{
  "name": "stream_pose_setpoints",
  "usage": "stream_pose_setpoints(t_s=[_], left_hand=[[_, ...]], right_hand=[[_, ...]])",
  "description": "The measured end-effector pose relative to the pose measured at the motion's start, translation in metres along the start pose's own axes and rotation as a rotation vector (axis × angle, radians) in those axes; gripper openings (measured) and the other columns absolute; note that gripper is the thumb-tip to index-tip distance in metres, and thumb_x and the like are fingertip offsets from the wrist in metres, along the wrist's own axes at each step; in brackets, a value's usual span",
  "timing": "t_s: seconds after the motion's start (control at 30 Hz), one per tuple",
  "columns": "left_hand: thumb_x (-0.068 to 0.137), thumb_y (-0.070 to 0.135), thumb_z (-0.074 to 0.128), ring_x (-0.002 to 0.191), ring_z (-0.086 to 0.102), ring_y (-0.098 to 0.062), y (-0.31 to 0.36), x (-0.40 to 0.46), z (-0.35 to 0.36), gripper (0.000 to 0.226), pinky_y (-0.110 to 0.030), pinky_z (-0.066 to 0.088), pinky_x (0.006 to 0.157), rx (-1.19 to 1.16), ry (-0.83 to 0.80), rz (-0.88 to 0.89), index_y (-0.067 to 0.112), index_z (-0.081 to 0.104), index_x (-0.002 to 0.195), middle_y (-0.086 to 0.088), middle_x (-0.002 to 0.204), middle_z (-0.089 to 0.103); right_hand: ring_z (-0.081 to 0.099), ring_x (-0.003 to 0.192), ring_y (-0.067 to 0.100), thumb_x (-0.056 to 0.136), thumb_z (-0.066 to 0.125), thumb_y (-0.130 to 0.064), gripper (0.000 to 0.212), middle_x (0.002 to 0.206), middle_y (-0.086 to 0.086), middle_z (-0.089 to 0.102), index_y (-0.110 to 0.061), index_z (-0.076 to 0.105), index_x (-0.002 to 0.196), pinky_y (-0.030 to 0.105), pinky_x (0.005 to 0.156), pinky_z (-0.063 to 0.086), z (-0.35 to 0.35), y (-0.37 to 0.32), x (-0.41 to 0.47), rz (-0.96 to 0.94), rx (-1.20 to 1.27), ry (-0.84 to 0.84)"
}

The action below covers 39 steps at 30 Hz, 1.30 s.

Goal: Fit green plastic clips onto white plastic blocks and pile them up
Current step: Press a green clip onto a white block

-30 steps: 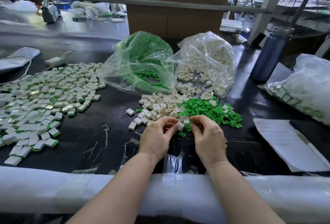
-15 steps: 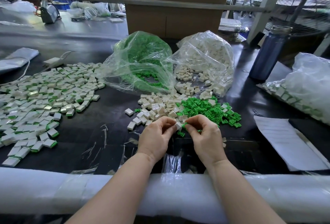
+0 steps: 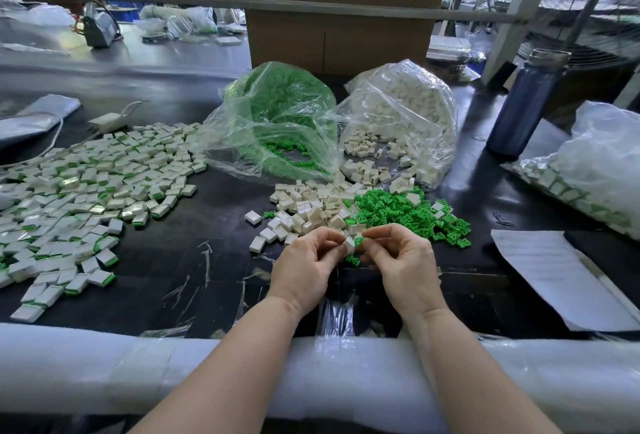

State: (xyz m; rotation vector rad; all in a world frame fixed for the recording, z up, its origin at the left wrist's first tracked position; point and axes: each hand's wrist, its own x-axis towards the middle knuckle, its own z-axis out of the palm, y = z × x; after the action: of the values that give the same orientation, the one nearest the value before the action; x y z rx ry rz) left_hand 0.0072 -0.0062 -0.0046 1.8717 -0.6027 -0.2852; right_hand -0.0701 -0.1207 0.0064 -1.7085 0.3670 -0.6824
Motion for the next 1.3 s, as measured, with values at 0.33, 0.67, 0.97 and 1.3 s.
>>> stream_pose_setpoints(t_s=[0.33,0.67,0.97,1.3], left_hand=[[0.084,0.026,0.068,0.087,0.066,-0.018,-0.0009,0.0001,0.0011,0.013,-0.043,0.05,0.089,-0.024,-0.001,0.012,0.038,0.063,0.08,0.005,0.085,0.07],[0.085,0.024,0.066,0.089,0.067,-0.021,-0.0026,0.0011,0.0011,0.011,-0.046,0.05,0.09,-0.048,-0.005,0.003,0.034,0.063,0.081,0.0,0.089,0.071],[0.089,0.019,0.06,0.087,0.064,-0.023,-0.0007,-0.0013,-0.0011,0.02,-0.043,0.051,0.087,-0.018,0.012,0.072,0.039,0.06,0.094,0.005,0.087,0.064],[0.085,0.017,0.065,0.085,0.067,-0.027,-0.0014,-0.0006,-0.0006,0.011,-0.048,0.05,0.088,-0.158,-0.01,0.035,0.024,0.058,0.089,-0.009,0.087,0.071]], right_hand=[[0.059,0.065,-0.005,0.084,0.062,0.004,0.022,0.074,-0.006,0.066,-0.017,0.067,0.082,0.01,0.066,0.047,-0.0007,0.0033,0.0009,-0.024,-0.064,-0.001],[0.059,0.072,0.002,0.085,0.062,0.001,0.016,0.081,-0.004,0.067,-0.014,0.067,0.087,0.016,0.073,0.049,0.0002,0.004,0.0018,-0.037,-0.113,-0.002],[0.063,0.076,0.006,0.083,0.064,0.001,0.02,0.081,-0.002,0.068,-0.019,0.062,0.08,0.015,0.072,0.05,0.0009,0.0033,0.0007,-0.035,-0.101,-0.013],[0.062,0.078,0.0,0.083,0.065,0.002,0.017,0.085,-0.004,0.068,-0.015,0.067,0.086,0.006,0.072,0.045,0.0006,0.0031,0.0006,-0.063,-0.116,-0.023]])
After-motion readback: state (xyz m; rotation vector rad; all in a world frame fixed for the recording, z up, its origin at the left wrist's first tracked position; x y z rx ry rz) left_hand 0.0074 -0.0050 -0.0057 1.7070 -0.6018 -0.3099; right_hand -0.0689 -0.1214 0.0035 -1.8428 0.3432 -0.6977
